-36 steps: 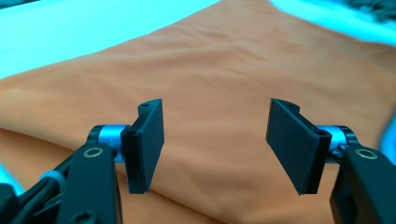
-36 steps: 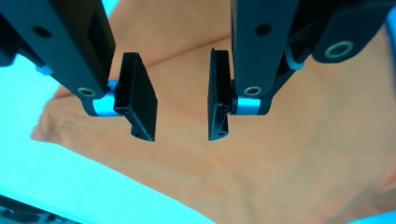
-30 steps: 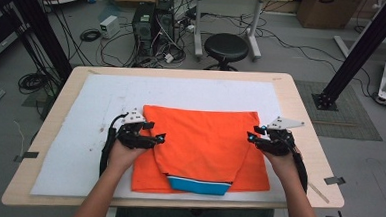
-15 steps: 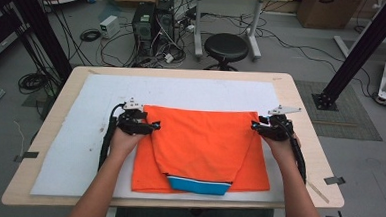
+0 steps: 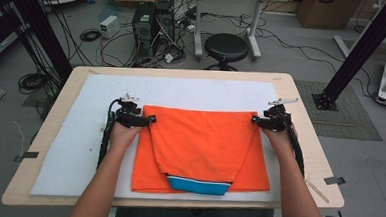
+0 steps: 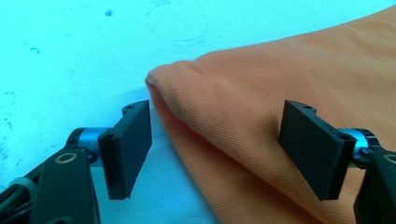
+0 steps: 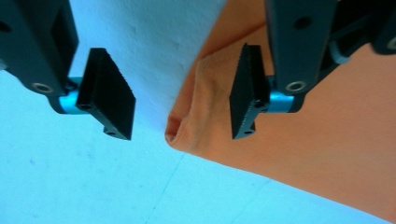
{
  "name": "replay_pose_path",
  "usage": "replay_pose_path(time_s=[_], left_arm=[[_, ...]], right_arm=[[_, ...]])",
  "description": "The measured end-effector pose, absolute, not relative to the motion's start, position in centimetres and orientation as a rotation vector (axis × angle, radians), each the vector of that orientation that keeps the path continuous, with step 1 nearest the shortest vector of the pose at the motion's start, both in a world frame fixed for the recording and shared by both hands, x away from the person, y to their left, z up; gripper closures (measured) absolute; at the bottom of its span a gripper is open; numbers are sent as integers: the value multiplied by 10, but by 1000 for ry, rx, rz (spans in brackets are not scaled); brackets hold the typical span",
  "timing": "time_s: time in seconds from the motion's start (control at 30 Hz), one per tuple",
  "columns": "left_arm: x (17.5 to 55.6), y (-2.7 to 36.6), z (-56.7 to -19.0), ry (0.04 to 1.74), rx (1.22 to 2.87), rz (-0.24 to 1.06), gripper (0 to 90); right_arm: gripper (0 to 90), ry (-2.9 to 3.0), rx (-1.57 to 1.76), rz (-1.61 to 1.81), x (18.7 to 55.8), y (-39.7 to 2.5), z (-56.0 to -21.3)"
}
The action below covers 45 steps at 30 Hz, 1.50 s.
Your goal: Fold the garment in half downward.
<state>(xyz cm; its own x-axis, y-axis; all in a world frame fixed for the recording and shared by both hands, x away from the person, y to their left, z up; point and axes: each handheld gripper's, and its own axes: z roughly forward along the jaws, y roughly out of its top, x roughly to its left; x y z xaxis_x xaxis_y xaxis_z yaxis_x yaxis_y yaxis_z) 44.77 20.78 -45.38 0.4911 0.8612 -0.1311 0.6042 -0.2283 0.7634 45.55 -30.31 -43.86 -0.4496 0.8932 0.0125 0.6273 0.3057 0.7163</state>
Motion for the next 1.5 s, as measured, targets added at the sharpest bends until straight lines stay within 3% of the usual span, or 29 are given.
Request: replay_pose_path(time_s=[0.23,0.43,0.6,0.73,0.8,0.87,0.93,1.5], left_arm=[[456,209,-450,1241,1973,485,217],[459,211,-454,1252,1957,466,217],[460,211,-456,1249,1950,450,221],[458,210,-456,1218,1954,429,360],[456,209,-455,1182,1944,379,512],[453,208,-456,1157,1924,319,716],[451,205,-455,1157,1923,337,770],[446,182,-452,1131,1922,369,783]], right_arm=[[403,2233,1390,900,462,-296,-450],[419,2237,1389,903,461,-295,-449],[494,2245,1389,911,460,-294,-449],[553,2248,1390,921,459,-292,-449],[747,2278,1380,955,457,-292,-448],[813,2291,1367,961,456,-291,-448],[836,2297,1334,933,454,-290,-446],[847,2269,1252,826,469,-304,-431]])
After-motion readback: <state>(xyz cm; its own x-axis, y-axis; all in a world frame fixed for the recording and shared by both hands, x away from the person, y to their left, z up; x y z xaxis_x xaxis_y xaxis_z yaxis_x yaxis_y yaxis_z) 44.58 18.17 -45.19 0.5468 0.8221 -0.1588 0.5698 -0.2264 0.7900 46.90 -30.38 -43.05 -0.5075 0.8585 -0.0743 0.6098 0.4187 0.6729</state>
